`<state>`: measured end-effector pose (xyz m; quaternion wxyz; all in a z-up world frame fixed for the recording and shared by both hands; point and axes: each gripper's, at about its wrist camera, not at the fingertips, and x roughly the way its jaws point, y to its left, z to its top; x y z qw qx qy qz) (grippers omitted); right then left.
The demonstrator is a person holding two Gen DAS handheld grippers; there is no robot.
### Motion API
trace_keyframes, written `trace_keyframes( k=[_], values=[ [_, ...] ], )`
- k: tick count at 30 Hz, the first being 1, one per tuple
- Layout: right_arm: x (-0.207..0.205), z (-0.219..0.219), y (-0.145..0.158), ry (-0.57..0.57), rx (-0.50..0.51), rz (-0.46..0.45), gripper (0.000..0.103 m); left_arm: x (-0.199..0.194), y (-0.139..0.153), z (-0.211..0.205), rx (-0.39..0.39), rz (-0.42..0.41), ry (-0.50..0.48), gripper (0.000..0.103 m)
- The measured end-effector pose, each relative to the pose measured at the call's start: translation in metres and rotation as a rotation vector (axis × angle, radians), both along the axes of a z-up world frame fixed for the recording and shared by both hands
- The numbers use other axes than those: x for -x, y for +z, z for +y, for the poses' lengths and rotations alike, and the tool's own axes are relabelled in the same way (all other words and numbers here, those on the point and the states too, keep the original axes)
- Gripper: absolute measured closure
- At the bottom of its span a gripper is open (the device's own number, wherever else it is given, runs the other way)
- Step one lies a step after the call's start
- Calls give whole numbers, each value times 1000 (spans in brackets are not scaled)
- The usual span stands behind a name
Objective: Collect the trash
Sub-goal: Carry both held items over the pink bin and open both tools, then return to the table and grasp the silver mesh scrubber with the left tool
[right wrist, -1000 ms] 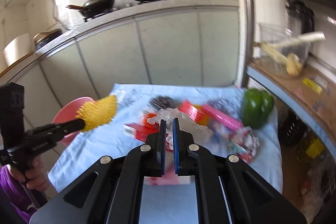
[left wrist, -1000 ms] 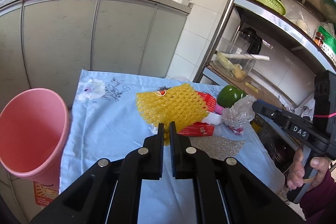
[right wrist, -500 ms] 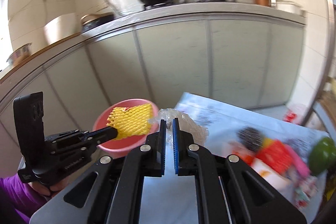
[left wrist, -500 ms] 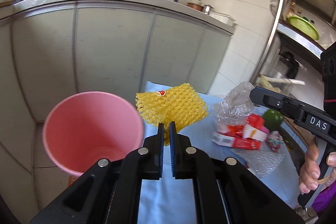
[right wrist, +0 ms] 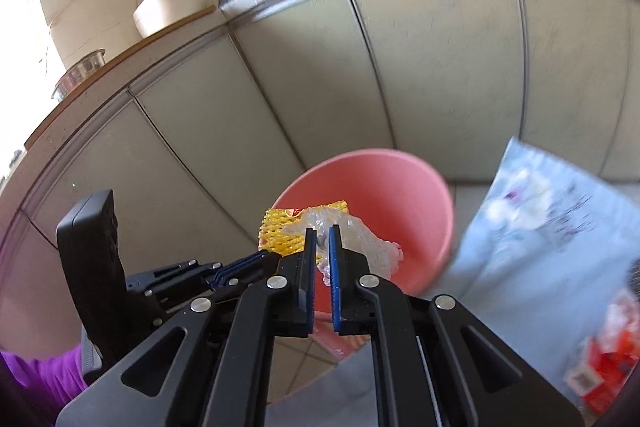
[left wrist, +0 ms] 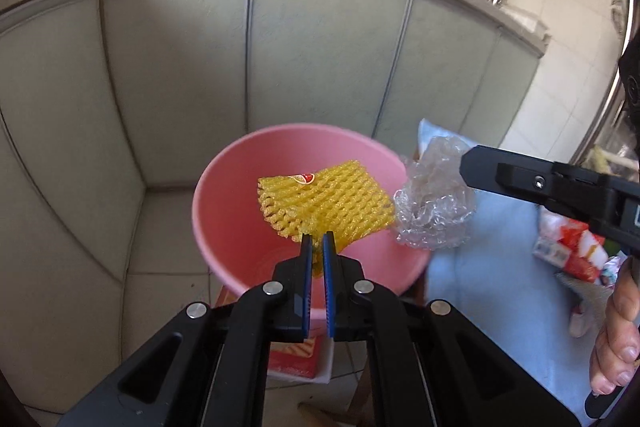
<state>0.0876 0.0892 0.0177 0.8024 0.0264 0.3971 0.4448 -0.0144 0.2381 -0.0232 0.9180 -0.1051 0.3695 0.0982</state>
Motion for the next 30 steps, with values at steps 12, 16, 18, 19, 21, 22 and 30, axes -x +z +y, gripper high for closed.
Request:
trace_keyframes(
  k=[12,16,18,19,21,22,30],
  values=[
    [-19,30,-47,-38,116,78,96,-22,-32,7,-15,121,10,96],
    [-19,30,-55,-55,145,111,88,-18,-37,9,7,135,20,85],
    [-17,26,-59,-59,149,121,74,-18,-35,9,16,127,21,80],
    [-16,25,-59,-63,147,121,69,-17,-34,9,18,123,26,77],
    [-12,22,-57,-68,143,115,68,-14,-31,8,30,113,24,76],
    [-10,21,-56,-69,141,113,67,-15,-30,8,36,109,23,76],
    [14,-19,-34,-109,119,32,67,-8,1,-9,85,17,-48,74]
  ],
)
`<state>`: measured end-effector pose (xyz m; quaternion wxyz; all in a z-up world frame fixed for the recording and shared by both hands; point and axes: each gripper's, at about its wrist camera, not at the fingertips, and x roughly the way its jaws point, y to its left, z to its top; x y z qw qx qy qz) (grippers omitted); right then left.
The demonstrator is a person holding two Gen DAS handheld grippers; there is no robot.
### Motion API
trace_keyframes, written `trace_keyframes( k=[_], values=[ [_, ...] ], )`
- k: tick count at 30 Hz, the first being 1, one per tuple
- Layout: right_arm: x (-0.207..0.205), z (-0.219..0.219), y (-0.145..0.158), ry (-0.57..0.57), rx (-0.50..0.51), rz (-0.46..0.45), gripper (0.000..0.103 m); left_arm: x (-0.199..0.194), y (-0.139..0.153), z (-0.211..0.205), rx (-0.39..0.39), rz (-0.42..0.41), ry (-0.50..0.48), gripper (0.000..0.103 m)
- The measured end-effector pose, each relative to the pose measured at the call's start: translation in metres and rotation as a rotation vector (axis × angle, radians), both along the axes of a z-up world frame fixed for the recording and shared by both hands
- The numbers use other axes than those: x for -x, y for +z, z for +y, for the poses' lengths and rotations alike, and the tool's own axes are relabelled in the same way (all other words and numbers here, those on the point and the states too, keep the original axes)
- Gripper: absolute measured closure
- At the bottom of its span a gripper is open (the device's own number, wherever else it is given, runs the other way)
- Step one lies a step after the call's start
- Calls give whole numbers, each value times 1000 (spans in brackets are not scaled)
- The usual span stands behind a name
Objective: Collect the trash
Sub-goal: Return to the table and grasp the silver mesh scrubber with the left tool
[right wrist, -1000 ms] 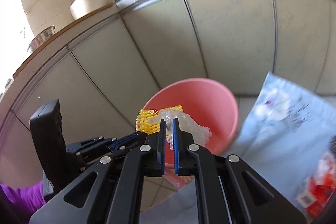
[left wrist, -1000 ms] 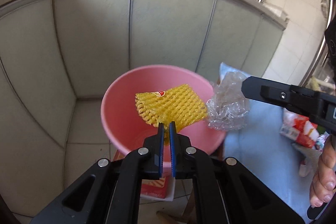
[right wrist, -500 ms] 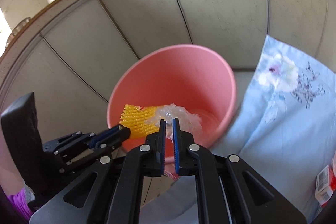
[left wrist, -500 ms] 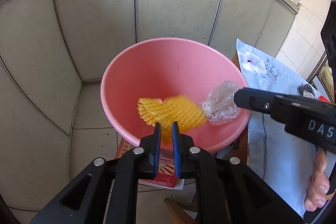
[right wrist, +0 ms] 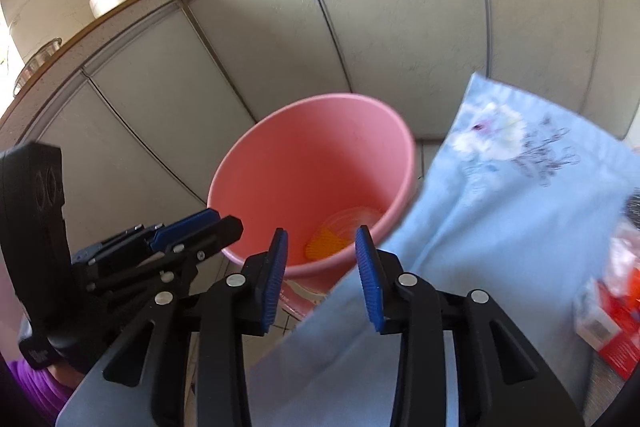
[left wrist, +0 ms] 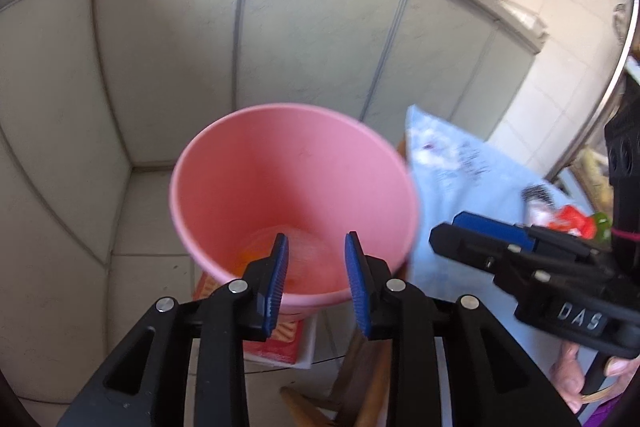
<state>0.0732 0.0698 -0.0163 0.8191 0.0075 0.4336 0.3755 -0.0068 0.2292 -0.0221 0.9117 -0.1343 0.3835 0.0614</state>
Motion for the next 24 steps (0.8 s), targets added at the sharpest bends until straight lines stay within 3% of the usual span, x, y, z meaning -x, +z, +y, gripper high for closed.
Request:
trace_keyframes(
  k=[7,14,16,18,24],
  values=[
    [23,-59,25,-90,-7,-66,66,0,22,-40,32,-64,-109,68],
    [37,-145,47,-254,-37,-120,66,-8,20,-94,32,-47,-243,68],
    [39,-170,51,-308,-34,-137,59,-12,17,-111,37,-32,-281,68],
    [43,-196,53,-367,-29,-151,54,-16,15,-127,38,-25,-322,68],
    [54,-263,45,-518,-15,-137,53,-18,15,-172,77,-14,-481,68]
  ],
)
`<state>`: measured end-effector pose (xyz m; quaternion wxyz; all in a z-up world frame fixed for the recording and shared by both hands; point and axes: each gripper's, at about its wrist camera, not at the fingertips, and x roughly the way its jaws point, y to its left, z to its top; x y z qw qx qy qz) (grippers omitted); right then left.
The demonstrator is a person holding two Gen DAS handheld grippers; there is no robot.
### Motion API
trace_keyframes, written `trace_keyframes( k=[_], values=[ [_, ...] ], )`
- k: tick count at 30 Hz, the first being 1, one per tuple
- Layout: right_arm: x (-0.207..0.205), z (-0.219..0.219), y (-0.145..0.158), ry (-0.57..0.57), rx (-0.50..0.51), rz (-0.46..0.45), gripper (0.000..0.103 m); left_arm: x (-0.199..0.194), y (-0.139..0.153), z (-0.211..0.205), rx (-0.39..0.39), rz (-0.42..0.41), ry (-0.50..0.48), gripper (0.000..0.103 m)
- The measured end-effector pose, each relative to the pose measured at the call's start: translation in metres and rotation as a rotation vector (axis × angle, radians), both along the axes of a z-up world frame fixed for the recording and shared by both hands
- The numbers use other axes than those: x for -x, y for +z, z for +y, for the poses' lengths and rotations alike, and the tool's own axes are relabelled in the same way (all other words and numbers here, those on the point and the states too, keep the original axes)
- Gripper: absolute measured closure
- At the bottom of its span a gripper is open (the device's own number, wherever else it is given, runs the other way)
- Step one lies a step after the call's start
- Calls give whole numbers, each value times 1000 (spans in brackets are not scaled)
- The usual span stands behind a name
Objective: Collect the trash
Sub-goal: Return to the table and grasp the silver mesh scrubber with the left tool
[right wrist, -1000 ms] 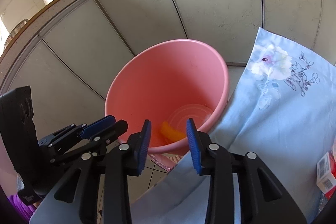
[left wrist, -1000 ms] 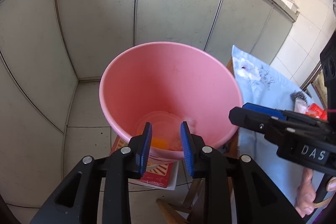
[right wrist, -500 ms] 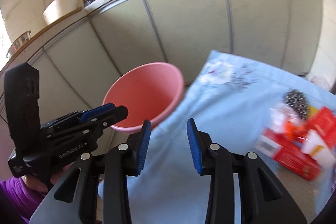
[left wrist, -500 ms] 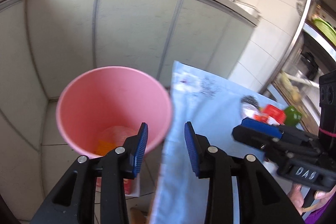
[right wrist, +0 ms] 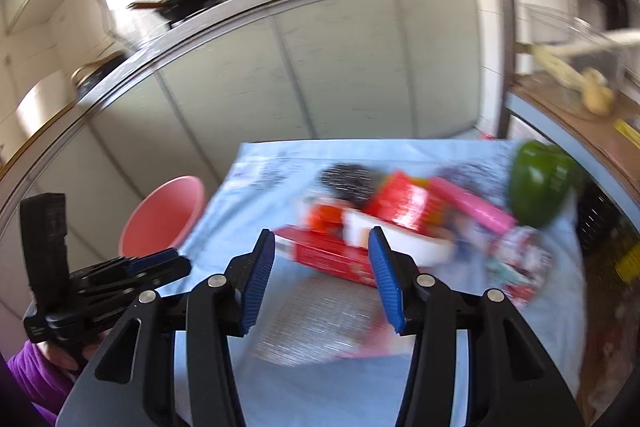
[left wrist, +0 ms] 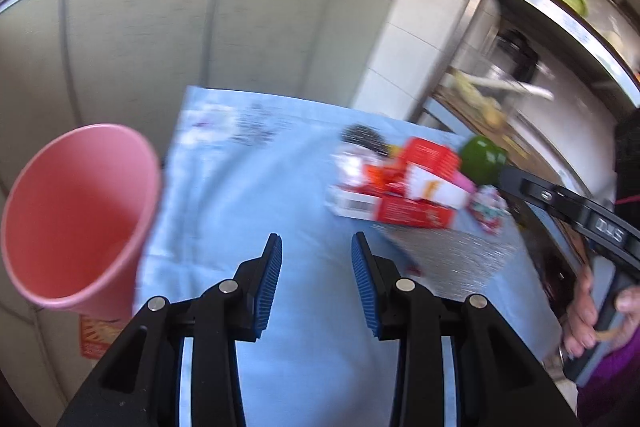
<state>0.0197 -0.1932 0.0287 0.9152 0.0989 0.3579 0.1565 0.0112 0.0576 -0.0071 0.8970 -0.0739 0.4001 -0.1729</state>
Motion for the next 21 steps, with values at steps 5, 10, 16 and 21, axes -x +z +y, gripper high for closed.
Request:
trace_keyframes(
  k=[5,10,16,21],
  values=[
    [5,-37,-16,-82,-10,30,53,0,-3,-33,23,44,-115,66],
    [10,-53,-28,-121,-7,48,53,-11,-16,-61,70,157,-170,64],
    [17,-65,-38,-154,43,47,53,-20,-34,-84,102,245,-170,64],
    [18,-78,-49,-176,38,71,53,-26,-45,-88,112,301,-164,66]
  ],
)
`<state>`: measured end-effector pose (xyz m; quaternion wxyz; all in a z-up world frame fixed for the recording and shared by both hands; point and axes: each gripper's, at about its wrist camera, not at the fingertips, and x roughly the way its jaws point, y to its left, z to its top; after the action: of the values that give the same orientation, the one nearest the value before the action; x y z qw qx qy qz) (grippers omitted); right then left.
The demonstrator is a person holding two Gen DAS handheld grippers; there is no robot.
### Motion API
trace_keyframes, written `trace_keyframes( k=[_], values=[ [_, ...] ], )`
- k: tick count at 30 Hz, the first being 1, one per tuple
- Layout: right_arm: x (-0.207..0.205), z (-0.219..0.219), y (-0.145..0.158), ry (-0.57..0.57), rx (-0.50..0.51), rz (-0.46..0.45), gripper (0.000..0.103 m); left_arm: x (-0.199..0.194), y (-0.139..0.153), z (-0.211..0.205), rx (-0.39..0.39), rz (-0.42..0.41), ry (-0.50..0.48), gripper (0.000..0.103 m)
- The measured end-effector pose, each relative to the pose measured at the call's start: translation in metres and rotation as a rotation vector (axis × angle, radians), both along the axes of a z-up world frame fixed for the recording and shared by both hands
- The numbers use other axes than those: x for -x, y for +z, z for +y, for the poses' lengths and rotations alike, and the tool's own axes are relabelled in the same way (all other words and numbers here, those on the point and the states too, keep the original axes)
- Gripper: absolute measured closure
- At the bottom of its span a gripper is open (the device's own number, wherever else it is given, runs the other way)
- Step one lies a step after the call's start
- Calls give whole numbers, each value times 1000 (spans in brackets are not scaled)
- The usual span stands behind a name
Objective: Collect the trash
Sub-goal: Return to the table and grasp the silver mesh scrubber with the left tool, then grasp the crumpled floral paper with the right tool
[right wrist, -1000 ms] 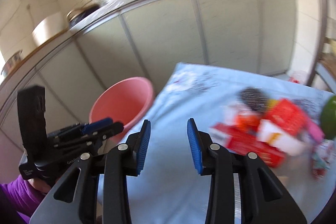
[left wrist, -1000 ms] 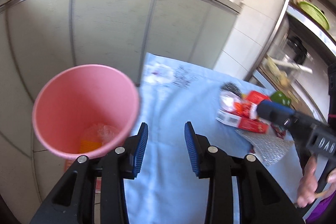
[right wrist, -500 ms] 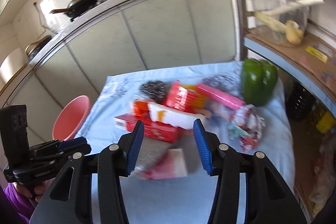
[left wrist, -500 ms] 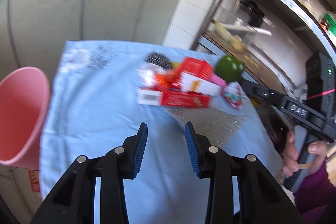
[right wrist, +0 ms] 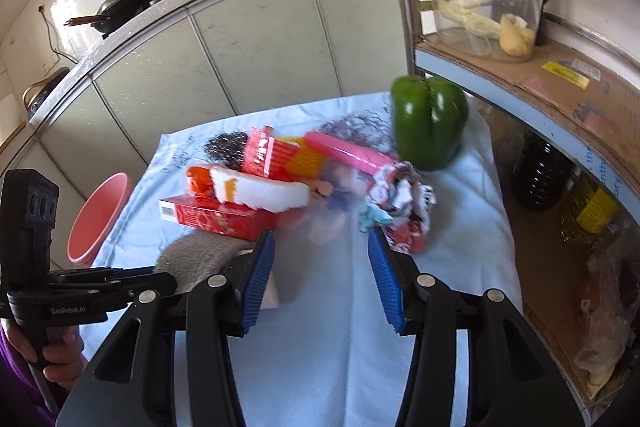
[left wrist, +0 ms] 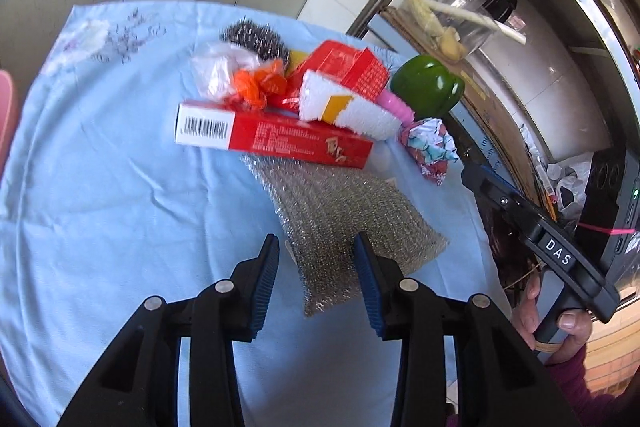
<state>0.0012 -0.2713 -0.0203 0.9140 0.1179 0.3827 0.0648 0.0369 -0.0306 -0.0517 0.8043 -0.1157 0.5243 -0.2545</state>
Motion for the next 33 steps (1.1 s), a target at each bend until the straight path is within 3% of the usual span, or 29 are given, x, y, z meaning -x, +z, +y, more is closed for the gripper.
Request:
trace_keyframes(
  k=[3,6,8,14,21,26,27,28,33],
  values=[
    [0,-8,-6,-21,1,7,53,-2,-2,1,28,14,-3,74],
    [-1,-16,-9,-41,-1,8,53,1,2,2,28,-16,-14,90],
    [-2,-20,-8,-53,1,4,53,3,6,2,27,-35,-19,95],
    [-14,-27,-10,-86,39,0,53,17,23,8,19,-113,-36,97],
    [-39,-33,-31,-90,42,70,53,34,47,20,5,-225,-49,97],
    [-45,-32,-42,-86,13,86,54,35,54,32,-1,-250,-15,97],
    [-43,-31,-41,-86,17,80,56,36,55,34,0,-251,-8,97],
    [-43,-31,-41,-85,23,77,66,36,55,35,0,-252,-2,97],
    [-34,-27,-36,-75,53,70,75,35,56,44,-2,-264,24,97]
  ],
)
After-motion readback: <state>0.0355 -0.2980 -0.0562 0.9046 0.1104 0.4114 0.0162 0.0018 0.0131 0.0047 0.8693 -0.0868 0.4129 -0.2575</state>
